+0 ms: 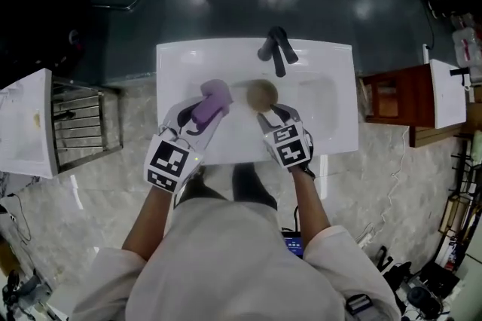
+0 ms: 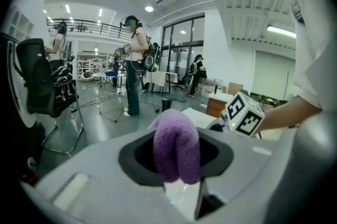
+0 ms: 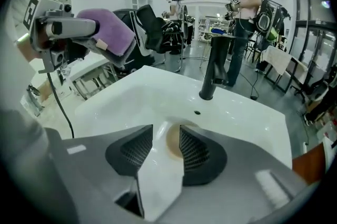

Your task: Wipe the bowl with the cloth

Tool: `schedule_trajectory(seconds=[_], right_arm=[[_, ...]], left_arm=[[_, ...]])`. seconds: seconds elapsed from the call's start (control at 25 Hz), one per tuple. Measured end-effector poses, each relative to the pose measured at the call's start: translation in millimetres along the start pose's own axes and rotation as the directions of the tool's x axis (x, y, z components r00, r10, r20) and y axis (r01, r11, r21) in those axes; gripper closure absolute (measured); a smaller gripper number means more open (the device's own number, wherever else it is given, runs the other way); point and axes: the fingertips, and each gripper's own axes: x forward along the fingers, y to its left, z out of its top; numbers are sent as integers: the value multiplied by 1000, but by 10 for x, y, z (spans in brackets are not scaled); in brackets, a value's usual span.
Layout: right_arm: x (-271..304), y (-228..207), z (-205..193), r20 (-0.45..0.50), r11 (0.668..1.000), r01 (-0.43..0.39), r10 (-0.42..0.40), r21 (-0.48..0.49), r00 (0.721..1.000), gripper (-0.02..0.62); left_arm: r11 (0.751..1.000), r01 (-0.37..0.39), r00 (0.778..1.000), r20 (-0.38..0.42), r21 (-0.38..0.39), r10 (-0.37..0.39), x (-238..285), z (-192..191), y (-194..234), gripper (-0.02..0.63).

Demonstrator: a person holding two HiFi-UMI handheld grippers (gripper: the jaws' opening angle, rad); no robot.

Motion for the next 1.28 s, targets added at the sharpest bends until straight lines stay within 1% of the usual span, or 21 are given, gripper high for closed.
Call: schedule_trajectory(seconds=[0.2,0.32,0.4,0.48,0.56,0.68,0.76,0.84,0.92,1.12,1.24,1.28], right_arm=[[401,-90,-230,-78,997,-67,64,-25,995,420],[670,-127,-391,-132,995,-93,88,-32,987,385],[838,-130,-490,-171,993,-107,98,-44,980,374],[986,-129,-580,-208,990,-126,111,-60,972,392],[1100,-140,-656,-243,986,-140,116,-86,963,393],[1228,-180,-744,-277,981,-141,99,-136,956,393],[1315,-205,-790,-302,971,-143,80,-190,950,393],[1412,-217,-859,-339,950,-147,47,-277,940,394],[1501,-205,-917,-368,929,-153,20,-337,930,394],[1680,-152,-975,-393,918,-168,14,-360,919,396],[1744,-220,-986,-404,907,-143,-32,-396,914,400],[1758,-249,-987,-406,905,-132,-49,-405,913,420]], left_arm=[[998,-54,998,-27,-28,53,113,-108,63,485],[994,-93,995,-41,-62,91,145,-196,80,486],[990,-112,993,-53,-87,108,166,-275,82,485],[987,-124,991,-65,-105,118,196,-361,89,485],[984,-134,989,-80,-113,126,222,-442,101,485],[982,-145,987,-94,-124,134,234,-540,119,486],[979,-156,985,-99,-134,144,236,-591,141,485],[975,-169,982,-105,-143,155,228,-646,162,485],[973,-176,981,-112,-150,160,209,-697,176,485],[971,-174,980,-122,-165,155,178,-791,165,485],[971,-176,980,-124,-165,156,176,-803,162,485],[971,-176,980,-124,-165,157,173,-801,164,485]])
